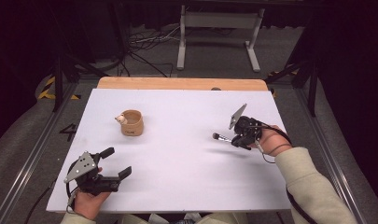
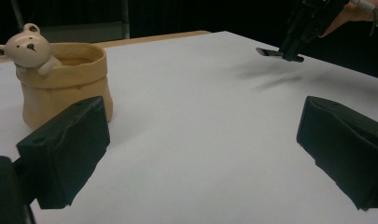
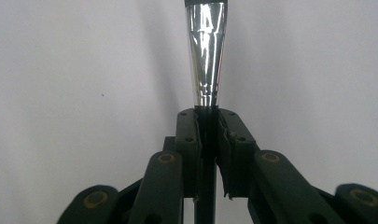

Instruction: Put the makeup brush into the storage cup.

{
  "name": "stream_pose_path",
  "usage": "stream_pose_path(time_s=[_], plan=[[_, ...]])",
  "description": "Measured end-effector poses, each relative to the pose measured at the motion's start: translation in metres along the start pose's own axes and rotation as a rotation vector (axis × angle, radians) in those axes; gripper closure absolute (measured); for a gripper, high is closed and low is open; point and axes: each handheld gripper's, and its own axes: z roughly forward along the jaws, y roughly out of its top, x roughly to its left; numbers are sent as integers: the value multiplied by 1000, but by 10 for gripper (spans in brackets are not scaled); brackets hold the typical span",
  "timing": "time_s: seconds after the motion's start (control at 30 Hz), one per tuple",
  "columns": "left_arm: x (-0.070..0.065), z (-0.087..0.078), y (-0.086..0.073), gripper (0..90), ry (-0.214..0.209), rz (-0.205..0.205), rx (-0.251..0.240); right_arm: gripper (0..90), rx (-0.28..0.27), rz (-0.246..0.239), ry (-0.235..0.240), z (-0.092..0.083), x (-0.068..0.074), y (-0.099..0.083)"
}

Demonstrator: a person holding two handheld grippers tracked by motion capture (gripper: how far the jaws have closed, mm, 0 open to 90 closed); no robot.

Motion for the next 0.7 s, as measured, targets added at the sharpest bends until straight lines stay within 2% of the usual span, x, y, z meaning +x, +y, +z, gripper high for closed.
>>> stream_pose_path(time_s=[0.07, 0.1, 0.2, 0.3, 0.5, 0.6, 0.7], plan=[[0, 0, 0, 31, -4, 9, 1, 795, -15, -4, -5, -2, 1, 0], [-1, 0, 0, 31, -8, 8, 1, 796, -61, -2, -17, -8, 5, 1], [0, 0, 0, 30, -15, 19, 8, 796, -94, -7, -24, -12, 8, 2], [0, 0, 1, 29, -22, 19, -1, 796, -159, -11, -29, -20, 13, 4], [0, 0, 4, 33, -35, 12, -26, 795, -284, 4, -9, -28, 26, 6], [0, 2, 5, 49, -30, 29, -31, 795, -350, 3, -8, -30, 32, 8], [0, 6, 5, 53, -39, 8, -28, 795, -397, -2, -5, -31, 40, 10]])
